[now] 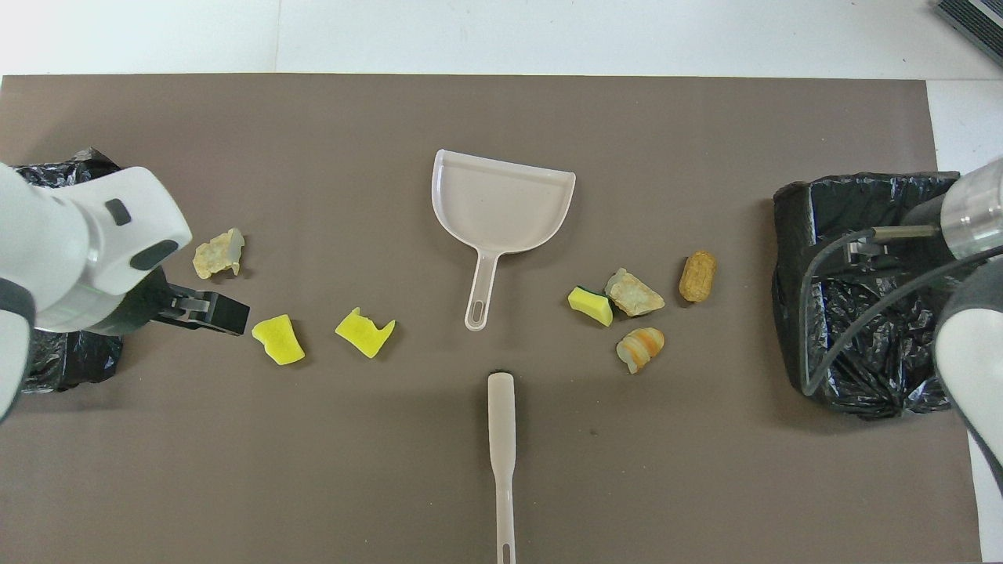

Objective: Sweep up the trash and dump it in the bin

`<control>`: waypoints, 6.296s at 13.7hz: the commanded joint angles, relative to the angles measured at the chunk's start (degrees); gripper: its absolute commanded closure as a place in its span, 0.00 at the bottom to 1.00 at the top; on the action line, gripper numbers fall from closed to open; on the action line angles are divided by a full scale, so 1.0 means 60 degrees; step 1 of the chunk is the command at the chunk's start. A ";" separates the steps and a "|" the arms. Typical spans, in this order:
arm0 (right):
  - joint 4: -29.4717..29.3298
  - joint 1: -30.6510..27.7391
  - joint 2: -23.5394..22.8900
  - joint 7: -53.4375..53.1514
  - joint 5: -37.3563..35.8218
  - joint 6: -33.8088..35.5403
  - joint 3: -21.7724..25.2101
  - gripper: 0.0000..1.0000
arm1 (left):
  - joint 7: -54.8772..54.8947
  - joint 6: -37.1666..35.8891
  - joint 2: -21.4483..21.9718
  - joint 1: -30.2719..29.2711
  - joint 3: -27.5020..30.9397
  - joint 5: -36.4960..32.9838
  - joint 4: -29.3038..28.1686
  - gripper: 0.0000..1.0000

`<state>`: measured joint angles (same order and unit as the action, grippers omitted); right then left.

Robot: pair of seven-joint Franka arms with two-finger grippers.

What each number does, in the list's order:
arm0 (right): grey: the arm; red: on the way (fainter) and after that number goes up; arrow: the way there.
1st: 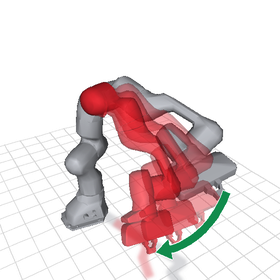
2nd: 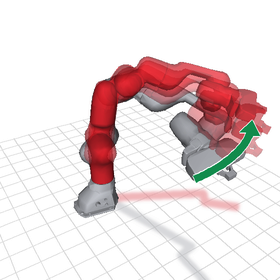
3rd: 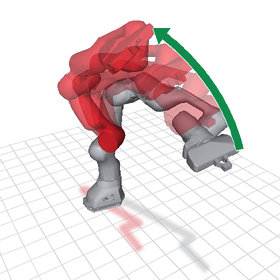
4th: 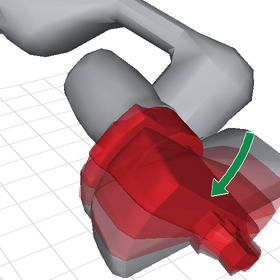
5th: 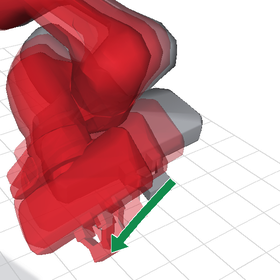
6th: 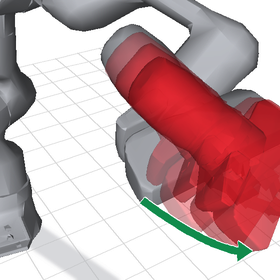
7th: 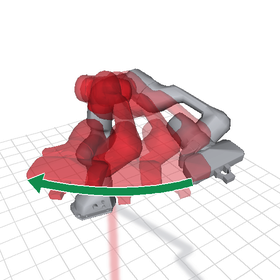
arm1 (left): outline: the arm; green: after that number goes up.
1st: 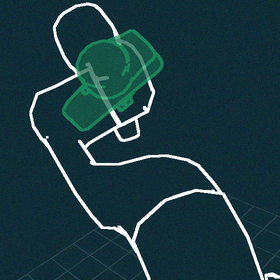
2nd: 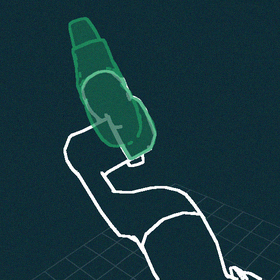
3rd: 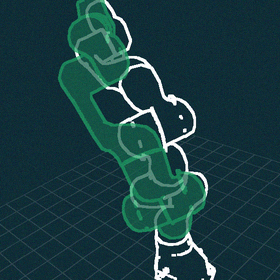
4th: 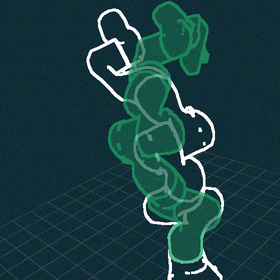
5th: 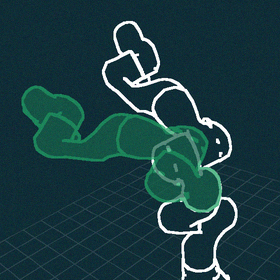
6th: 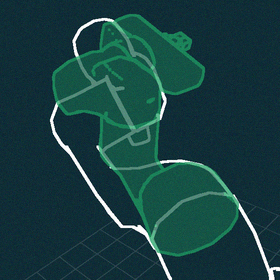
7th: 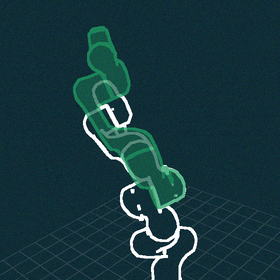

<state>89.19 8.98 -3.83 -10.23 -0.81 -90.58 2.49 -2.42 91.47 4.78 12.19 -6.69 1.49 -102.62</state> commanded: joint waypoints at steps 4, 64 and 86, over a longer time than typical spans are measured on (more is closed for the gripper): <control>-0.1457 0.0701 -0.2359 -0.2541 0.0644 -0.0973 -0.0429 0.00 | -0.0109 0.2182 0.1924 0.1803 0.0148 0.0382 -0.3222 0.00; 0.1731 0.0918 -0.1339 1.1387 -0.1022 -0.1805 -0.1075 1.00 | 0.4629 0.4923 -0.0074 -0.1983 0.0353 -0.0598 -0.3817 1.00; 0.2977 0.3367 -0.1939 0.8853 -0.0949 -0.3448 -0.1119 1.00 | 0.7467 0.3934 -0.1605 -0.3205 0.0295 -0.2519 -0.3255 1.00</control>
<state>105.81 29.47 -16.22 41.42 -5.85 -110.09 -3.96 44.60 119.23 -8.34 -9.56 -5.44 -12.54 -118.05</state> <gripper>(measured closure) 0.687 0.744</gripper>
